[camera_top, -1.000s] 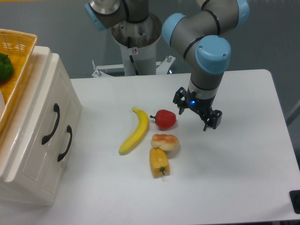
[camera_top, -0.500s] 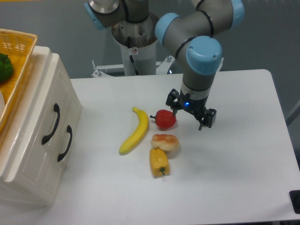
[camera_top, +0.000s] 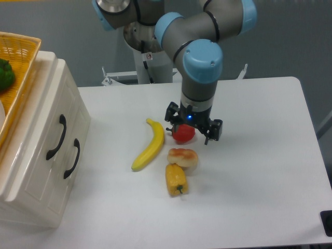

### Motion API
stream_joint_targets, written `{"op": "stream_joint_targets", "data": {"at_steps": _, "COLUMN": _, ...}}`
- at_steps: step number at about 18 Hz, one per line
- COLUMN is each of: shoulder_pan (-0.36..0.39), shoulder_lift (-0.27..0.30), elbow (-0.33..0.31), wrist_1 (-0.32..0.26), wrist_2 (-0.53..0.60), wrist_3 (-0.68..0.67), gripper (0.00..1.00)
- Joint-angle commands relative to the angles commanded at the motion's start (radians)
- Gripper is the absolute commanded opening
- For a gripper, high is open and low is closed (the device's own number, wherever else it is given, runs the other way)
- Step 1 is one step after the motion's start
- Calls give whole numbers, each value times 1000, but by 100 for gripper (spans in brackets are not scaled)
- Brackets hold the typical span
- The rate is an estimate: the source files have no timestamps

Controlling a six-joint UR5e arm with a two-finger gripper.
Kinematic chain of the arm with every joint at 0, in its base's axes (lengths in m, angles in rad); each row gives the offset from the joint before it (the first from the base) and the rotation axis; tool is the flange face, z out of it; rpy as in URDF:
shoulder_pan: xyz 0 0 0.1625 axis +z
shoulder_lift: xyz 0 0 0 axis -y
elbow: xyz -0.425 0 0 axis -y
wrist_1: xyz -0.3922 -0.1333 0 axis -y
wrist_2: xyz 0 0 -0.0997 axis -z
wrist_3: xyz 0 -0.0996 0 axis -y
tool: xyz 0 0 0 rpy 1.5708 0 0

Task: Slide open the top white drawer
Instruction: 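Move the gripper over the banana toward the upper drawer handle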

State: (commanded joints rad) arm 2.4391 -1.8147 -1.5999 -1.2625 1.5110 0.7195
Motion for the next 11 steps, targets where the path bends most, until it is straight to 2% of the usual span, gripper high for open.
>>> {"op": "stream_joint_targets", "data": {"at_steps": 2, "shoulder_pan": -28, "shoulder_lift": 3, "elbow": -6, "wrist_1": 0, "wrist_2": -2, "wrist_3": -21, "gripper": 100}}
{"op": "stream_joint_targets", "data": {"at_steps": 5, "shoulder_pan": -69, "shoulder_lift": 2, "elbow": -6, "wrist_1": 6, "wrist_2": -3, "wrist_3": -135, "gripper": 100}}
{"op": "stream_joint_targets", "data": {"at_steps": 8, "shoulder_pan": -106, "shoulder_lift": -2, "elbow": -12, "wrist_1": 6, "wrist_2": -3, "wrist_3": -161, "gripper": 100}}
{"op": "stream_joint_targets", "data": {"at_steps": 11, "shoulder_pan": -120, "shoulder_lift": -2, "elbow": -12, "wrist_1": 8, "wrist_2": -29, "wrist_3": -232, "gripper": 100}}
